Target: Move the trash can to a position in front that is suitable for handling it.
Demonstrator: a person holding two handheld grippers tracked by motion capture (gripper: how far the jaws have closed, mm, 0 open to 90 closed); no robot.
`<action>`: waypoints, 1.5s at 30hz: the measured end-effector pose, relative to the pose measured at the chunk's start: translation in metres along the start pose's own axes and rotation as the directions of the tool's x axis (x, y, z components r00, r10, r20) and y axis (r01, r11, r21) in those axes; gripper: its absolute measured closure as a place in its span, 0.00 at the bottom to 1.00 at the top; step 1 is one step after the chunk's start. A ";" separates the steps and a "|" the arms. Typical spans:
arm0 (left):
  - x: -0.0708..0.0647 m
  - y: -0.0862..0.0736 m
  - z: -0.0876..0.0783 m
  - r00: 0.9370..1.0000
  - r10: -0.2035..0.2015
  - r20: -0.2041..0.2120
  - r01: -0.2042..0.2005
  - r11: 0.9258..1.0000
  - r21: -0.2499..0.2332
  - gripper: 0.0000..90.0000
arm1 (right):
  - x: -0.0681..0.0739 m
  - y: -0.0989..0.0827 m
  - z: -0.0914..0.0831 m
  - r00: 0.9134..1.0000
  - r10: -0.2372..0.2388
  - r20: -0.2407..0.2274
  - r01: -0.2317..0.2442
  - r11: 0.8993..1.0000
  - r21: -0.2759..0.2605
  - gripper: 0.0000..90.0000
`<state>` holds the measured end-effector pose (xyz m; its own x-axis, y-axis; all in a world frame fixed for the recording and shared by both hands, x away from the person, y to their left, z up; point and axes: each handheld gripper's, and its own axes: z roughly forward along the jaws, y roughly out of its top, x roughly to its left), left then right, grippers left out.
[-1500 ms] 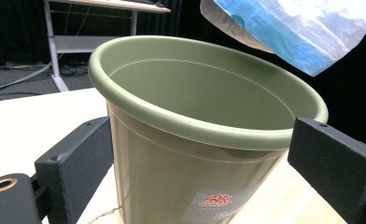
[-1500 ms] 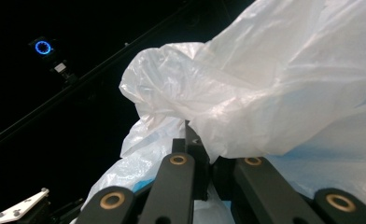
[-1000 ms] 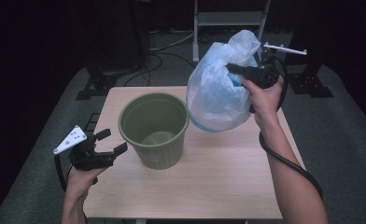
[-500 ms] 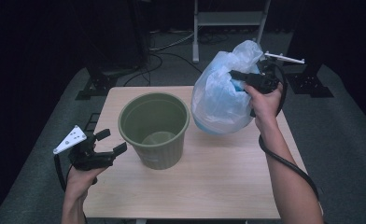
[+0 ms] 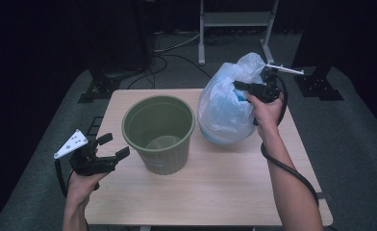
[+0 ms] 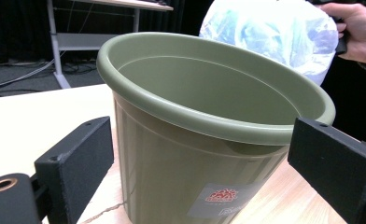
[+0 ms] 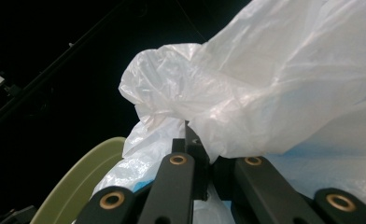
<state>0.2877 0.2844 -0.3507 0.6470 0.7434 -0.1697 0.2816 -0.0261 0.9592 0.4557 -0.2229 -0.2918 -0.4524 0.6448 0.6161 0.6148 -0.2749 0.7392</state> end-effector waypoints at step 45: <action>0.004 -0.002 -0.001 1.000 -0.002 -0.006 0.002 1.000 0.000 0.06 | -0.036 -0.048 0.070 0.998 0.027 0.049 -0.033 0.992 0.125 0.98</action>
<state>0.2889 0.2882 -0.3527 0.6424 0.7472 -0.1702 0.2830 -0.0249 0.9588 0.4875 -0.1829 -0.3680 -0.4035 0.6716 0.6214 0.7054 -0.2042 0.6787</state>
